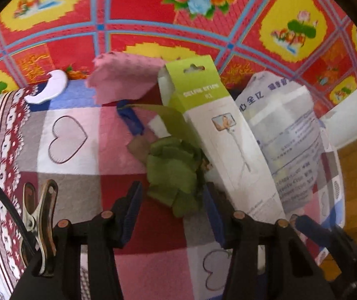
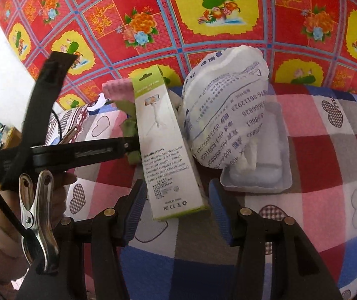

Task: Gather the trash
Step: 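Grasp the green cloth with the left gripper while the right grasps the selfie stick box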

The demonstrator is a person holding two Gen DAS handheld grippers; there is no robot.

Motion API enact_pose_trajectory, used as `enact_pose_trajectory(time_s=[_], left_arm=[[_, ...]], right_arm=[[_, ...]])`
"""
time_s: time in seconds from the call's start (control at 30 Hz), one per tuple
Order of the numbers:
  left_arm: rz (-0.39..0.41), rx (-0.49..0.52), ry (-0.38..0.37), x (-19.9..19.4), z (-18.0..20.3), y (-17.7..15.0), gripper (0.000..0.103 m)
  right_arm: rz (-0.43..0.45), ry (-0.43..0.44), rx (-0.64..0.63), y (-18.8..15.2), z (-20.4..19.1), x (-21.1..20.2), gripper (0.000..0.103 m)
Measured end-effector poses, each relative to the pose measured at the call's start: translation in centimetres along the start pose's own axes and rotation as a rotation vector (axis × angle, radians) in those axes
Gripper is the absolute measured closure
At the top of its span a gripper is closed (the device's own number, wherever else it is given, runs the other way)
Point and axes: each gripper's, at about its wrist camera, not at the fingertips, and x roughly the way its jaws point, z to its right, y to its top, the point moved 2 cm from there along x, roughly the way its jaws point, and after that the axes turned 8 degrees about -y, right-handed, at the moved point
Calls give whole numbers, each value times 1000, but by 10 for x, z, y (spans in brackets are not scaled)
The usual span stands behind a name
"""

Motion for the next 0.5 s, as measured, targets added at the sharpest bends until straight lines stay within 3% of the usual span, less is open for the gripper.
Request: enact_pose_trajectory(time_s=[0.13,0.3,0.5], left_arm=[[16,-24,24,12,-5,-2,55],[49,-59,-11,10,-13,-5,84],[86,-108,-17,-11,-32,-16,89]], right_arm=[[-7,0,2,-1,1,-1,50],[-16,1,-10,0,-4,0,50],[-4,0,-72,14,-23,1,50]])
